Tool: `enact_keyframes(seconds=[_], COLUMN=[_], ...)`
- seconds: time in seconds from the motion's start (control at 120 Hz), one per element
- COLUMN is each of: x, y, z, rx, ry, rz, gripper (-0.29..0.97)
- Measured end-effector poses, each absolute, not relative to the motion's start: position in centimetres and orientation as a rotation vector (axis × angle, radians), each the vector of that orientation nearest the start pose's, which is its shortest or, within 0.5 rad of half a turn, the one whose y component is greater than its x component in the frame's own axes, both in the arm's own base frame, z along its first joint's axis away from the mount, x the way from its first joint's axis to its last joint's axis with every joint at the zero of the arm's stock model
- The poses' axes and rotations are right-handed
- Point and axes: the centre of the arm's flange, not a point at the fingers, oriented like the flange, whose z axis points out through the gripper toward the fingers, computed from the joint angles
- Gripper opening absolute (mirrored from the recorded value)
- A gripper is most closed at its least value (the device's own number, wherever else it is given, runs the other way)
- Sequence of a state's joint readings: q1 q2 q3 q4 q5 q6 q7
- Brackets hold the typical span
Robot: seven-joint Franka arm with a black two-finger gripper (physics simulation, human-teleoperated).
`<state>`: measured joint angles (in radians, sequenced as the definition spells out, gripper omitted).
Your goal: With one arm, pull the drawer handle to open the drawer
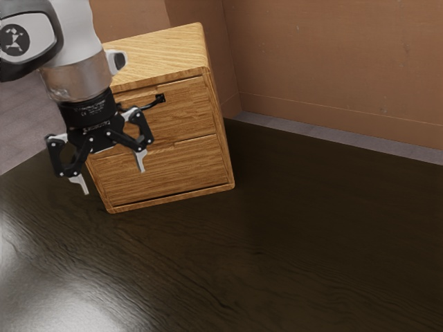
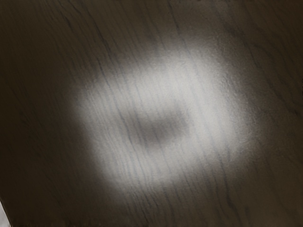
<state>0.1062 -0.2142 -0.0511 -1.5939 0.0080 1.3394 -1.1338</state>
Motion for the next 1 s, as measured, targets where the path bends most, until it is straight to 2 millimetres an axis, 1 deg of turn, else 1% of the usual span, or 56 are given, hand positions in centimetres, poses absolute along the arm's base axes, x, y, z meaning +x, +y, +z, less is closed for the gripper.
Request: enact_keyframes(seconds=[0.058, 0.158, 0.242, 0.292, 0.342, 0.425, 0.525, 0.567, 0.633, 0.692, 0.742, 0.783, 0.833, 0.9, 0.933, 0.967, 1.0], x=[46.0, 46.0, 45.5, 45.3, 45.3, 46.2, 48.3, 49.0, 49.6, 50.2, 50.5, 50.4, 50.0, 50.5, 51.3, 53.0, 54.3], y=[2.5, 2.4, 3.3, 3.1, 2.4, 1.7, 0.8, 0.5, 0.2, 0.3, 1.2, 2.7, 5.5, 9.4, 10.9, 12.2, 13.4], z=[69.9, 70.1, 70.8, 71.0, 71.2, 70.5, 68.7, 68.5, 68.3, 68.0, 68.0, 68.6, 69.5, 70.5, 70.7, 71.0, 71.0], rx=[-2.520, -2.452, -2.391, -2.366, -2.349, -2.312, -2.272, -2.263, -2.249, -2.232, -2.208, -2.178, -2.117, -2.029, -1.994, -1.965, -1.934], ry=[-1.815, -1.914, -2.012, -2.044, -2.061, -2.085, -2.097, -2.108, -2.129, -2.156, -2.201, -2.258, -2.350, -2.464, -2.507, -2.550, -2.588], rz=[0.029, -0.004, -0.034, -0.032, -0.025, 0.003, 0.037, 0.034, 0.025, 0.014, -0.013, -0.045, -0.090, -0.158, -0.187, -0.223, -0.253], gripper=[0.68, 0.68, 0.68, 0.68, 0.68, 0.68, 0.68, 0.68, 0.68, 0.68, 0.68, 0.68, 0.68, 0.68, 0.68, 0.68, 0.68])
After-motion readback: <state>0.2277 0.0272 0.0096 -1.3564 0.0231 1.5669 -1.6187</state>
